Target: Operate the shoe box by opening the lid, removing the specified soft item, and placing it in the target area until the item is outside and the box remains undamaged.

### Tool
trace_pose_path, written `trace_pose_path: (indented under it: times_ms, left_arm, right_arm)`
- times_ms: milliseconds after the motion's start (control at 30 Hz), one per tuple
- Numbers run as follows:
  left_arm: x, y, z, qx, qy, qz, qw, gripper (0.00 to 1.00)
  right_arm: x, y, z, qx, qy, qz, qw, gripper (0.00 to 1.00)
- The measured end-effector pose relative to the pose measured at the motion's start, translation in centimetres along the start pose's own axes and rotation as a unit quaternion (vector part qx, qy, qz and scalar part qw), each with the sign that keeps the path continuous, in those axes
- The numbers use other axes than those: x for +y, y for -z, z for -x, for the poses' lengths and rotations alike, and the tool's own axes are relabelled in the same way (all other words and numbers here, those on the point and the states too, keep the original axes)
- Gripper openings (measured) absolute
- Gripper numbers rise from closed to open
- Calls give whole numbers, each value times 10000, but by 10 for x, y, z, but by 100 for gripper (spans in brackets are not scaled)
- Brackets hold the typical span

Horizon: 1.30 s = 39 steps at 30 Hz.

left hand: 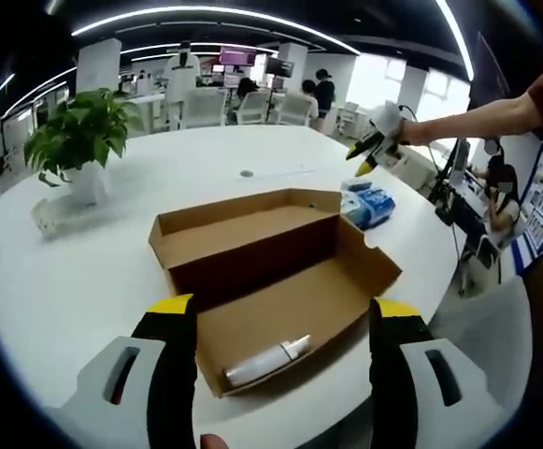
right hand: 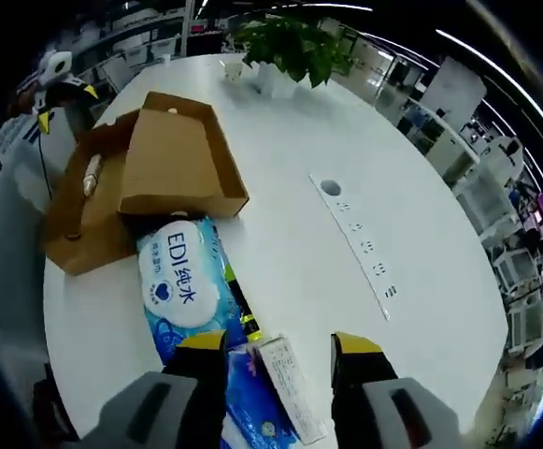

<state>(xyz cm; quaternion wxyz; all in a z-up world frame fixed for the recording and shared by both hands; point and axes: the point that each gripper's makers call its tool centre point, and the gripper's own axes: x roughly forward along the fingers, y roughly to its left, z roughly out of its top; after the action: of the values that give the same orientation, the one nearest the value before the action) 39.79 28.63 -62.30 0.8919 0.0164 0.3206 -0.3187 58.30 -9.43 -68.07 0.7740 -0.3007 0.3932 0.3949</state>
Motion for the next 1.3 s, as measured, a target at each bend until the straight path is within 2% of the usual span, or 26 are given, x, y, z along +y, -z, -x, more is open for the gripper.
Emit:
trace_pose_path:
  times_ms: [167, 267, 400, 500, 633, 733, 967, 1067, 1300]
  left_arm:
    - [2, 0, 10, -83, -10, 16, 10000, 74]
    - [4, 2, 15, -103, -25, 19, 9999, 74]
    - [7, 3, 21, -153, -42, 52, 9999, 74]
    - [8, 3, 23, -188, -42, 73, 9998, 74]
    - [9, 3, 25, -234, -33, 75, 9997, 74]
    - [9, 1, 27, -288, -26, 95, 9995, 74]
    - [13, -2, 27, -358, -3, 135, 9993, 74]
    - [15, -2, 27, -370, 4, 144, 9992, 74]
    - [22, 2, 30, -381, 1, 195, 9991, 74]
  right_arm:
    - [16, -13, 4, -283, -28, -145, 9995, 42]
    - [31, -33, 11, -664, -66, -357, 9971, 42]
    - [42, -49, 17, -871, -49, -379, 9955, 42]
    - [59, -70, 22, -1250, -164, -637, 9900, 43]
    - [73, -83, 25, -1366, -214, -594, 9886, 44]
    - [86, -107, 35, -1802, -362, -789, 9798, 44]
    - [114, -131, 45, -2037, -491, -765, 9748, 45]
    - [129, -133, 41, -2005, -585, -698, 9754, 45]
    - [172, -142, 36, -2088, -882, -678, 9716, 46]
